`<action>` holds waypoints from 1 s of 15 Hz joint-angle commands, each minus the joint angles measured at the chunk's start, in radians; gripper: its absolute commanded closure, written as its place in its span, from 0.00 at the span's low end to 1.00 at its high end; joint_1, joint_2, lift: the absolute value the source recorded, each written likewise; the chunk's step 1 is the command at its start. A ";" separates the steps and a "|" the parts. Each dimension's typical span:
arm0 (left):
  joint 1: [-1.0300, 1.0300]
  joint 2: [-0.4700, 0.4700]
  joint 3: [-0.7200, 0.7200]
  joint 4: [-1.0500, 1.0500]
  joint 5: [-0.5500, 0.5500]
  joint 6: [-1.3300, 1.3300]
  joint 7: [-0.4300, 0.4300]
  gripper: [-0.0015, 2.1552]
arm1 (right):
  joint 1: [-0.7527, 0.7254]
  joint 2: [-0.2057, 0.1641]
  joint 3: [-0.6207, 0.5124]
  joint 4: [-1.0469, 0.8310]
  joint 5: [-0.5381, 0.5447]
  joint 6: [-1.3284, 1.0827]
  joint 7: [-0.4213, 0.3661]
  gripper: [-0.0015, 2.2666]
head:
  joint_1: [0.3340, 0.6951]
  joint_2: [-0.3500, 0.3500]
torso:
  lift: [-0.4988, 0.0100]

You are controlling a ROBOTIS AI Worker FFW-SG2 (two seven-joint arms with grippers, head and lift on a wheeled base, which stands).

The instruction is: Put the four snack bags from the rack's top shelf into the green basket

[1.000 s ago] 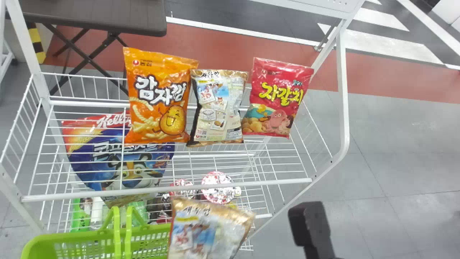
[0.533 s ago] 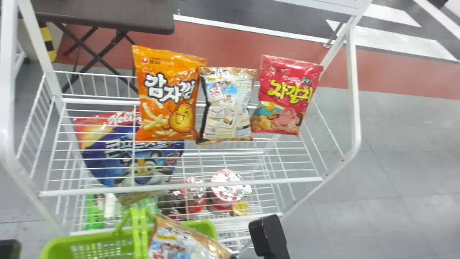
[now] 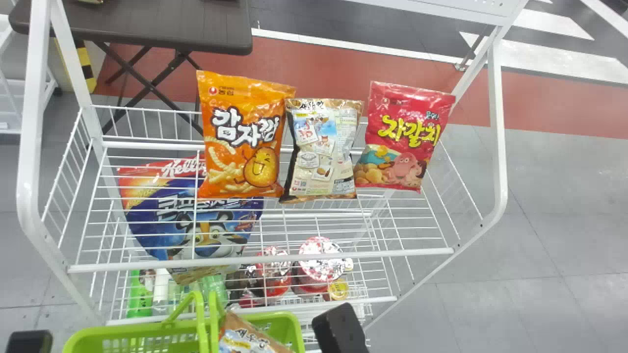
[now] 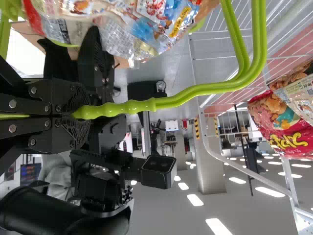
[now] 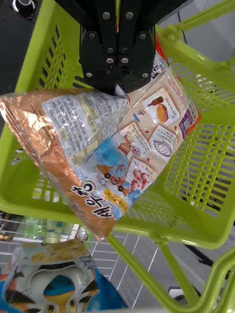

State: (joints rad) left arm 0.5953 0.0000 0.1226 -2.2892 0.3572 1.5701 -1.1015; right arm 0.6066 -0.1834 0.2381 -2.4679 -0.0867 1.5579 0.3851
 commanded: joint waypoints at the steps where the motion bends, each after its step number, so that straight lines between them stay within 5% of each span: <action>1: 0.003 -0.003 -0.009 -0.006 -0.003 0.001 0.000 1.00 | -0.050 0.002 0.090 0.076 0.094 0.014 -0.055 0.25 | 1.00 0.16 | 0.98; 2: 0.003 -0.003 -0.009 -0.006 -0.003 0.001 0.000 1.00 | -0.068 0.002 0.122 0.096 0.137 0.014 -0.080 0.00 | 1.00 0.15 | 0.98; 8: 0.001 -0.003 -0.001 -0.004 -0.003 0.001 0.002 1.00 | 0.056 -0.036 0.032 -0.140 0.168 0.014 -0.066 0.02 | 1.00 0.04 | 0.98; 10: -0.003 -0.003 -0.006 -0.004 -0.003 0.001 0.008 1.00 | 0.067 -0.034 -0.066 -0.195 0.062 0.014 -0.029 0.02 | 1.00 0.00 | 0.98; 13: -0.005 -0.003 -0.004 -0.004 -0.004 0.001 0.006 1.00 | 0.078 -0.002 -0.158 -0.220 0.021 0.014 -0.028 0.02 | 1.00 0.00 | 0.98; 15: -0.003 -0.003 -0.004 -0.003 -0.004 0.001 0.003 1.00 | 0.041 0.015 -0.171 -0.121 0.025 -0.255 -0.046 0.02 | 1.00 0.00 | 0.98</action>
State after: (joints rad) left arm 0.5916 0.0000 0.1179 -2.2925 0.3534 1.5701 -1.0981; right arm 0.6727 -0.1787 0.0768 -2.6518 -0.0633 1.4709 0.3468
